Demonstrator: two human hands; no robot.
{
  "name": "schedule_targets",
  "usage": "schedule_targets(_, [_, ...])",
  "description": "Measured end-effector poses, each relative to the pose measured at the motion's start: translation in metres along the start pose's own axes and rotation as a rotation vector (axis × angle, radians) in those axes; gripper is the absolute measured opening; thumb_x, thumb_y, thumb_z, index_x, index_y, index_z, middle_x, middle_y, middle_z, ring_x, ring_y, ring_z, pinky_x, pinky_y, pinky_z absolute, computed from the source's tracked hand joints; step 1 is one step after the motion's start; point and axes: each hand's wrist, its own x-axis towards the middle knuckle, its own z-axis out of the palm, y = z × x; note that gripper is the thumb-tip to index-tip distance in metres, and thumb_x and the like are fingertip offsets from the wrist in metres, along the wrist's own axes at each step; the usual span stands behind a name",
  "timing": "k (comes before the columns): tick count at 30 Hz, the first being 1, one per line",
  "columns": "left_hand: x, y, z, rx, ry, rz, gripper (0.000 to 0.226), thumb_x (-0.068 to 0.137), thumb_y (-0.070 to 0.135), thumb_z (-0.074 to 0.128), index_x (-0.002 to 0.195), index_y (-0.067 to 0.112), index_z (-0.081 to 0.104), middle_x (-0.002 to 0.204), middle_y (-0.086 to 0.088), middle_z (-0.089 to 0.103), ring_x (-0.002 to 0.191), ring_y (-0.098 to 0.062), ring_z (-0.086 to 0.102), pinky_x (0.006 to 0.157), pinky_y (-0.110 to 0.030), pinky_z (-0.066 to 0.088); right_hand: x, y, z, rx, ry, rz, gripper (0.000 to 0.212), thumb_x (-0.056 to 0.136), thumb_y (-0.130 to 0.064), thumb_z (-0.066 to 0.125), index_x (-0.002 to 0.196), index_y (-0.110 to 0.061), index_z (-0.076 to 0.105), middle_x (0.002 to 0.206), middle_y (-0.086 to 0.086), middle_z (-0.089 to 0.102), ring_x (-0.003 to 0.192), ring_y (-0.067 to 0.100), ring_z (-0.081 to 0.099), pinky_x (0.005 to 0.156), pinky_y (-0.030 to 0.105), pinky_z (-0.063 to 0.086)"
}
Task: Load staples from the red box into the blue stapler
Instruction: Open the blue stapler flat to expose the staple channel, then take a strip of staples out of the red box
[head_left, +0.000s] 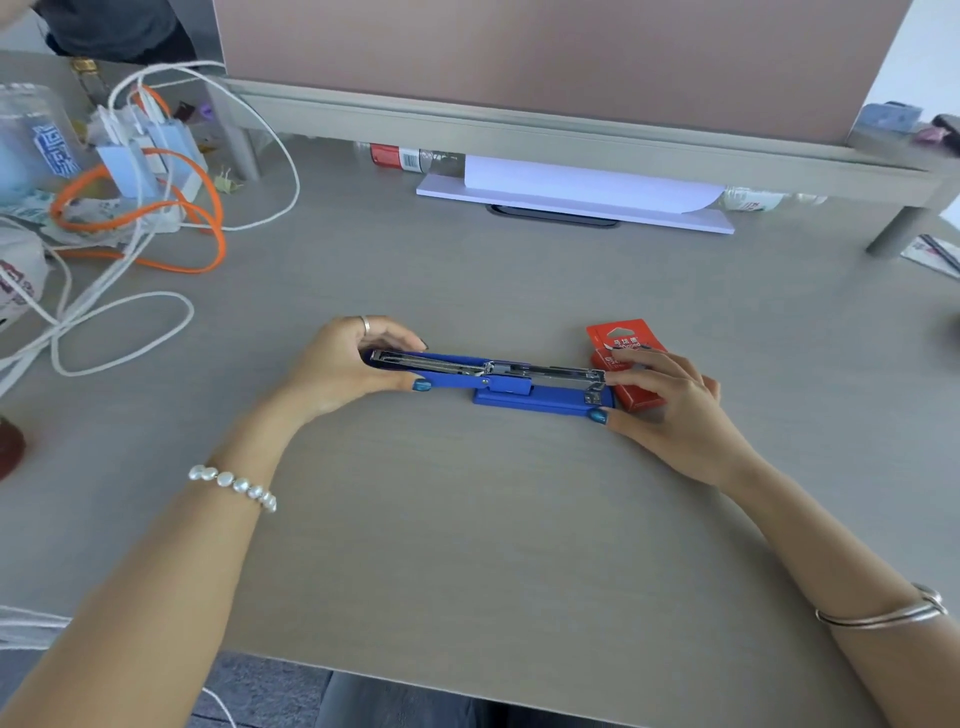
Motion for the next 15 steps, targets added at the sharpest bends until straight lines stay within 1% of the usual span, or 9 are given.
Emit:
schedule_targets(3, [-0.002,0.002,0.002,0.057,0.012,0.004,0.038,0.049,0.038,0.081,0.083,0.028,0.070,0.085,0.005,0.073,0.078,-0.012,0.067,0.078,-0.033,0.052,-0.002,0.003,0.001,-0.010,-0.022,-0.033,0.035,0.080,-0.033,0.065,0.113,-0.034,0.056,0.135,-0.010,0.047,0.131,0.015,0.029,0.099,0.031,0.012])
schedule_targets(6, [-0.006,0.010,0.005,0.083,0.025,0.014,0.042,0.046,0.047,0.077,0.086,0.035,0.068,0.091,0.009,0.073,0.083,-0.013,0.067,0.080,-0.034,0.052,-0.003,0.005,-0.007,0.031,-0.043,-0.045,0.052,0.080,-0.034,0.065,0.126,-0.038,0.043,0.137,-0.011,0.044,0.129,0.013,0.032,0.101,0.031,0.014])
schedule_targets(7, [-0.006,0.013,0.008,0.090,0.045,0.026,0.042,0.048,0.049,0.076,0.087,0.037,0.067,0.093,0.010,0.073,0.085,-0.014,0.067,0.081,-0.034,0.051,-0.003,0.006,-0.010,0.033,-0.045,-0.044,0.057,0.078,-0.034,0.066,0.129,-0.038,0.039,0.138,-0.009,0.043,0.129,0.013,0.032,0.101,0.030,0.014])
schedule_targets(9, [-0.005,0.022,0.014,0.130,0.112,0.090,0.038,0.053,0.052,0.071,0.088,0.040,0.066,0.103,0.011,0.069,0.098,-0.010,0.061,0.088,-0.030,0.046,-0.002,0.011,-0.014,-0.012,-0.034,-0.041,0.065,0.076,-0.033,0.069,0.131,-0.038,0.035,0.141,-0.006,0.039,0.134,0.016,0.026,0.102,0.031,0.012])
schedule_targets(11, [-0.002,0.035,0.023,0.167,0.131,0.174,0.034,0.055,0.052,0.067,0.088,0.044,0.064,0.108,0.009,0.067,0.109,-0.006,0.054,0.093,-0.024,0.039,-0.001,0.017,-0.016,-0.061,-0.032,-0.027,0.067,0.074,-0.037,0.069,0.132,-0.038,0.035,0.144,-0.006,0.037,0.138,0.017,0.020,0.104,0.033,0.011])
schedule_targets(12, [0.000,0.043,0.029,0.185,0.113,0.202,0.033,0.056,0.053,0.067,0.088,0.044,0.063,0.107,0.008,0.066,0.109,-0.005,0.052,0.092,-0.021,0.038,-0.001,0.020,-0.017,-0.056,-0.041,-0.016,0.065,0.074,-0.037,0.069,0.131,-0.036,0.037,0.144,-0.005,0.038,0.138,0.018,0.021,0.107,0.035,0.013])
schedule_targets(14, [0.005,0.060,0.041,0.207,0.051,0.238,0.034,0.059,0.053,0.068,0.090,0.040,0.064,0.105,0.011,0.065,0.108,-0.001,0.051,0.092,-0.018,0.036,0.001,0.024,-0.018,-0.025,-0.061,-0.015,0.060,0.074,-0.035,0.070,0.128,-0.031,0.044,0.142,-0.002,0.043,0.135,0.020,0.028,0.112,0.044,0.023])
schedule_targets(15, [0.007,0.068,0.047,0.210,0.022,0.253,0.033,0.062,0.050,0.070,0.092,0.038,0.065,0.103,0.014,0.064,0.106,0.002,0.050,0.091,-0.015,0.035,0.002,0.025,-0.019,-0.021,-0.065,-0.022,0.058,0.074,-0.033,0.070,0.127,-0.030,0.047,0.141,-0.002,0.045,0.133,0.021,0.031,0.110,0.048,0.029])
